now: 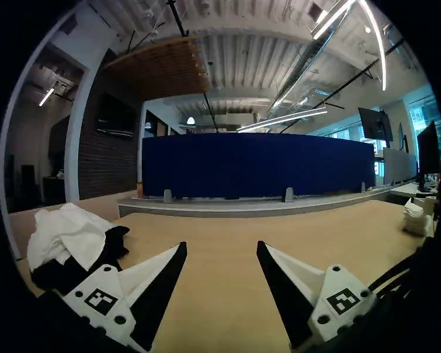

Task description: Fold towel

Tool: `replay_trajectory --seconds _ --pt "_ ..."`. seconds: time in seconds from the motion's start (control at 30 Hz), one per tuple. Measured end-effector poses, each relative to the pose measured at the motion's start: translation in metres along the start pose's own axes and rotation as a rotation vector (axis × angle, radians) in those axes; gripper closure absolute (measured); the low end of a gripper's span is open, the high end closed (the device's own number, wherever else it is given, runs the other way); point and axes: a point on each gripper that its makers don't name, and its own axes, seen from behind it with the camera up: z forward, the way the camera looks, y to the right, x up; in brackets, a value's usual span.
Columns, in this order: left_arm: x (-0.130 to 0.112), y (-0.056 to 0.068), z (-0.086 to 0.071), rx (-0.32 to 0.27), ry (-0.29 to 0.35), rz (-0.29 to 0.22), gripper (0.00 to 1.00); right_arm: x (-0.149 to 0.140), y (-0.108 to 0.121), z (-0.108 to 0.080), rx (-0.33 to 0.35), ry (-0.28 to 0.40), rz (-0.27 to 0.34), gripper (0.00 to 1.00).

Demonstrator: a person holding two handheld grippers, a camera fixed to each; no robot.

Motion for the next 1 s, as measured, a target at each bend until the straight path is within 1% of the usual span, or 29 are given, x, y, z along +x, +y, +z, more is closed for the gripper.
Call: replay_trajectory --seconds 0.6,1.0 --pt "-0.0007 0.0025 -0.0005 0.001 0.000 0.000 0.12 -0.0003 0.0000 -0.0020 0.000 0.000 0.000 0.00" --pt "0.0001 0.0010 0.0015 0.001 0.000 -0.001 0.13 -0.0004 0.0008 -0.0025 0.000 0.000 0.000 0.00"
